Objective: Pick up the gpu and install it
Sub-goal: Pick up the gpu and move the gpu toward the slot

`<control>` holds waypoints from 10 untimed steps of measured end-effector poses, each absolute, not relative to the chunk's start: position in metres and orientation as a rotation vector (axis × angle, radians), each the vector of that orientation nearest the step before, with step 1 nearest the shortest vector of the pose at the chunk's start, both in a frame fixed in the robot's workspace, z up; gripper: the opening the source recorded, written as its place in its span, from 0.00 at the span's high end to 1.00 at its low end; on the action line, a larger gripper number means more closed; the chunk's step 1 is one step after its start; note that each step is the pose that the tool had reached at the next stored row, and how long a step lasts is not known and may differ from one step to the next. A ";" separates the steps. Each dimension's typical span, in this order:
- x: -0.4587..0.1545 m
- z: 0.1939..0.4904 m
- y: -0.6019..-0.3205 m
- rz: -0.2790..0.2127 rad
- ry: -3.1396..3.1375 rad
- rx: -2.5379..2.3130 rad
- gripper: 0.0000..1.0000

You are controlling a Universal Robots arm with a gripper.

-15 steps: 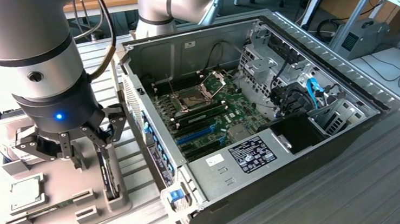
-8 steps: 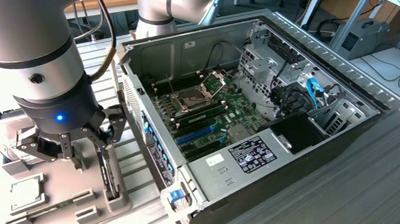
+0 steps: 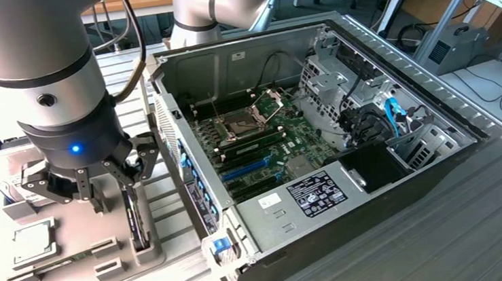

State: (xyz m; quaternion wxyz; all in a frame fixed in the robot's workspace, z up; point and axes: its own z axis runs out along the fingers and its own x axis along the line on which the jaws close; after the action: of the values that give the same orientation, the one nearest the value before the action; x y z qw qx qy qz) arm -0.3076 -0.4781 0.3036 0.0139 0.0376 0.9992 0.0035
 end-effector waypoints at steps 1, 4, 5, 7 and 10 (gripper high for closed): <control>-0.308 0.303 -0.478 0.011 3.112 0.117 0.52; -0.308 0.303 -0.478 0.011 3.112 0.117 0.52; -0.308 0.302 -0.478 0.011 3.112 0.117 0.52; -0.308 0.301 -0.478 0.011 3.111 0.117 0.52; -0.308 0.300 -0.478 0.011 3.112 0.117 0.52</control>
State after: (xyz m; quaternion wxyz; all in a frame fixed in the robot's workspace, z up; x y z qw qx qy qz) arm -0.3076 -0.4781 0.2999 0.0139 0.0376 0.9992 0.0035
